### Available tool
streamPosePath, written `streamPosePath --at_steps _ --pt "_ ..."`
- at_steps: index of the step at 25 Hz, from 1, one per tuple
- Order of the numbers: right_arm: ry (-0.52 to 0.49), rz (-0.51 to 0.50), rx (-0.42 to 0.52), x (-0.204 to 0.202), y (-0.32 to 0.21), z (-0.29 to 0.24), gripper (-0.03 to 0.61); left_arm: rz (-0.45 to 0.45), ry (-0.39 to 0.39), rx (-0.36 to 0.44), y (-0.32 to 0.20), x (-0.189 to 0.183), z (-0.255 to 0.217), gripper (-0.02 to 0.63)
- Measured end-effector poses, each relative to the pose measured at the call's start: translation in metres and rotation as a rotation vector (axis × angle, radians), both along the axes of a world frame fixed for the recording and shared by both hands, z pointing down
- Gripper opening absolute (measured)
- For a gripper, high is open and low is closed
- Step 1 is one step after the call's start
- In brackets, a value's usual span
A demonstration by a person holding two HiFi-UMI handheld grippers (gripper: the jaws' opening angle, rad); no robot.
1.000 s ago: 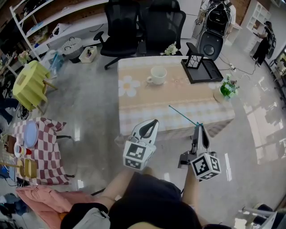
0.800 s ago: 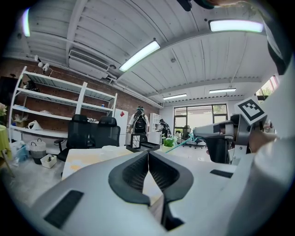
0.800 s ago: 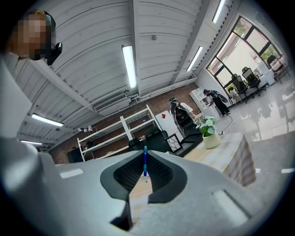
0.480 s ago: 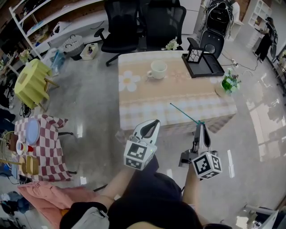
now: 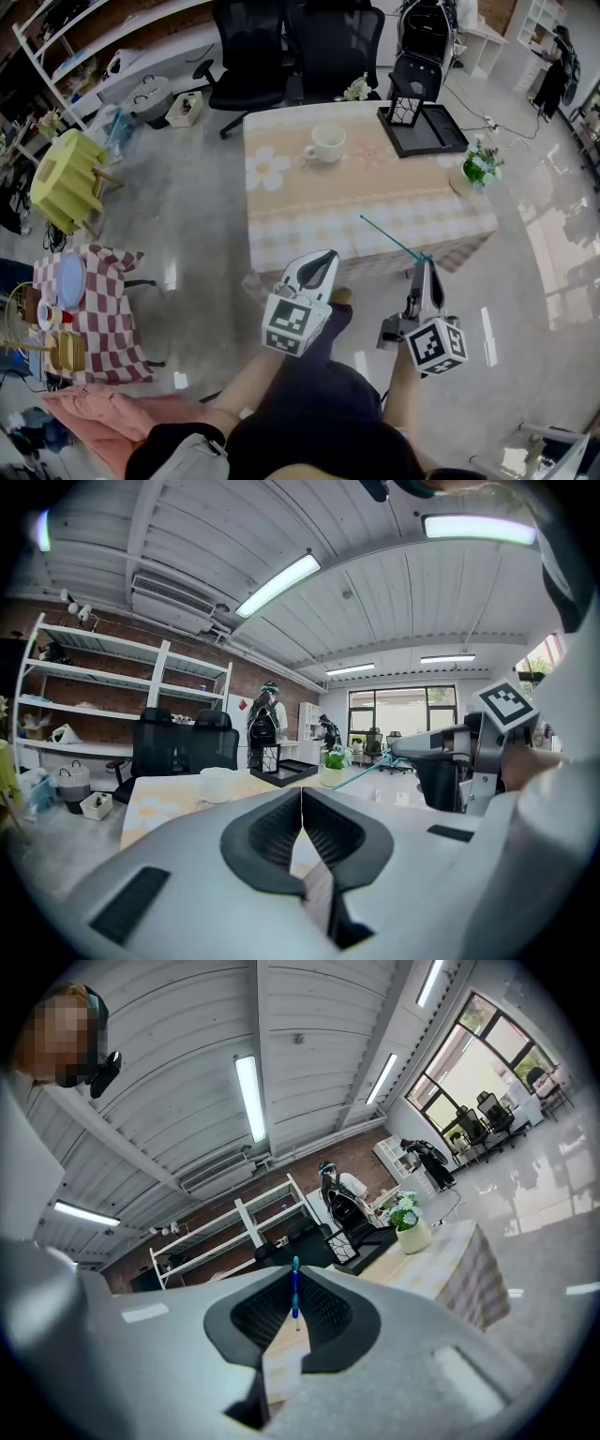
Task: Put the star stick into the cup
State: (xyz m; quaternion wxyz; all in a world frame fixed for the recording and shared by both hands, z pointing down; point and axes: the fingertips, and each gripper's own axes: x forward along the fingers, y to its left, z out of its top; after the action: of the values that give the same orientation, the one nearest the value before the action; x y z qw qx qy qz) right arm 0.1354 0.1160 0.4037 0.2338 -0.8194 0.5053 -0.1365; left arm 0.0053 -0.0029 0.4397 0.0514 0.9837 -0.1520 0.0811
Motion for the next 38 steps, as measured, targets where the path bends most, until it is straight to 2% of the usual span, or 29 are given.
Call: streamPosePath --at_steps 15,38 --pt "-0.022 -0.011 0.003 0.041 -0.036 0.000 0.017 -0.006 0.019 -0.005 -0.036 0.046 -0.008 0.013" --pt "-0.044 0.016 -0.007 0.141 -0.096 -0.009 0.017 0.031 0.015 -0.027 -0.099 0.151 -0.017 0.013"
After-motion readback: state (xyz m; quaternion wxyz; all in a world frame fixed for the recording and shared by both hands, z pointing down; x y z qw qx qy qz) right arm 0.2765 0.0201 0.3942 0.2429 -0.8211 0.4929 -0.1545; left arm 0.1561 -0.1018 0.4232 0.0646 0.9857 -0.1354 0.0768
